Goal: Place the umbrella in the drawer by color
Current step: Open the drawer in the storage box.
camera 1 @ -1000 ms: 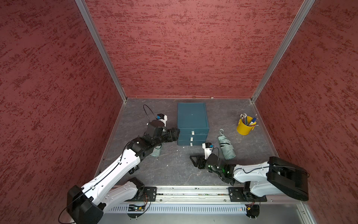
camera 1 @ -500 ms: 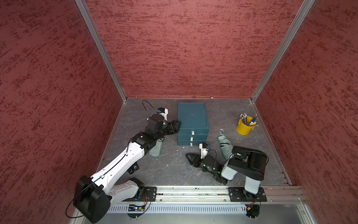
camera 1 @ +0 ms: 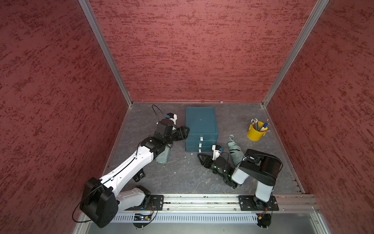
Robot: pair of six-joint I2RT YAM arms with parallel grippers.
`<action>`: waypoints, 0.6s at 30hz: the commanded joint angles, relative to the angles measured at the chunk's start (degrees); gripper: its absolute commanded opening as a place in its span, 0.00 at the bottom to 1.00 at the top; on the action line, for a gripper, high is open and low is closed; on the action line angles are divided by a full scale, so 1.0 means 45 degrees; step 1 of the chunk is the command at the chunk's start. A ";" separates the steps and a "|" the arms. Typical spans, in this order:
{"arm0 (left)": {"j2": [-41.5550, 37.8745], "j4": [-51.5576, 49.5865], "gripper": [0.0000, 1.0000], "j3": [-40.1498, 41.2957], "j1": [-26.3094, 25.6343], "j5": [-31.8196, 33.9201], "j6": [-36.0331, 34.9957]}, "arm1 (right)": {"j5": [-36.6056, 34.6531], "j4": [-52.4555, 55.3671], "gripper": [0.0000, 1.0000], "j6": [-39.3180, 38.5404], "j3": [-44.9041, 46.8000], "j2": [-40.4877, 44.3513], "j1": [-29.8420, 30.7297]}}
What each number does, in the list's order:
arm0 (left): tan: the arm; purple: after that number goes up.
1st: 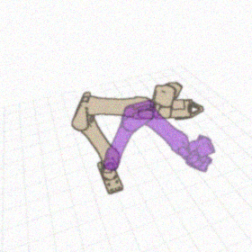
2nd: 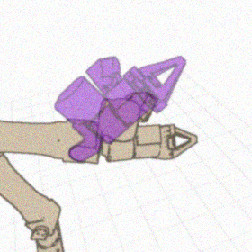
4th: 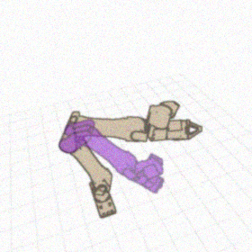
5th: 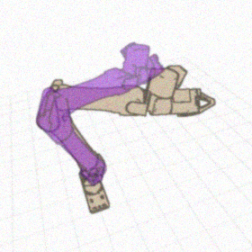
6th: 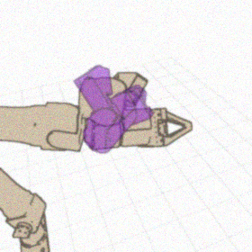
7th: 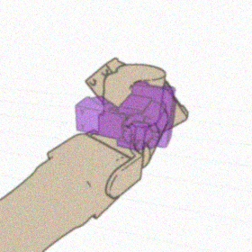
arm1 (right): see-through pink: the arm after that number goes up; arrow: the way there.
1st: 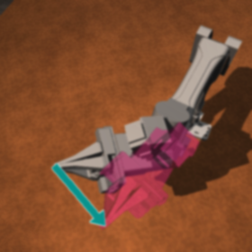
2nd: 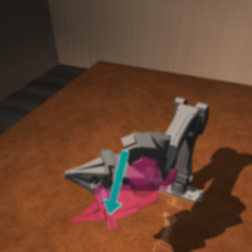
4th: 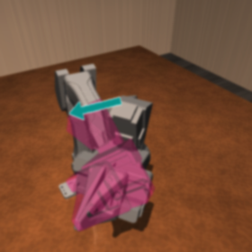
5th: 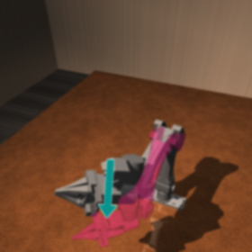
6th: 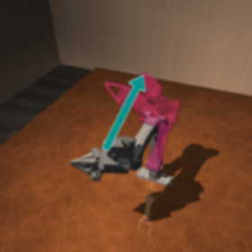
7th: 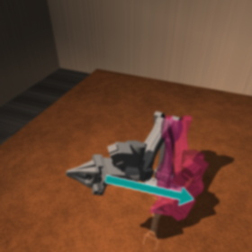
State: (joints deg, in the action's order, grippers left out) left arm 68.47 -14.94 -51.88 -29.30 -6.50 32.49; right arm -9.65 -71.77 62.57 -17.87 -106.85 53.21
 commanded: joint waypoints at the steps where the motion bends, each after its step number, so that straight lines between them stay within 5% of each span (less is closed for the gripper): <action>1: 0.0144 -0.0894 0.66 0.0024 -0.0009 0.0282 -0.0383 | -0.0155 -0.0437 0.49 0.0430 -0.0267 -0.0688 -0.0246; 18: 0.0292 -0.1467 0.62 0.0026 -0.0204 0.0535 -0.1072 | -0.0517 -0.1903 0.37 0.0054 -0.0675 -0.1317 -0.0497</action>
State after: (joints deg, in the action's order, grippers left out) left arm 68.47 -14.94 -52.07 -29.87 -5.82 30.24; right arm -10.57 -77.87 64.27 -18.83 -112.49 52.16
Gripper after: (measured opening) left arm 0.619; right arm 0.374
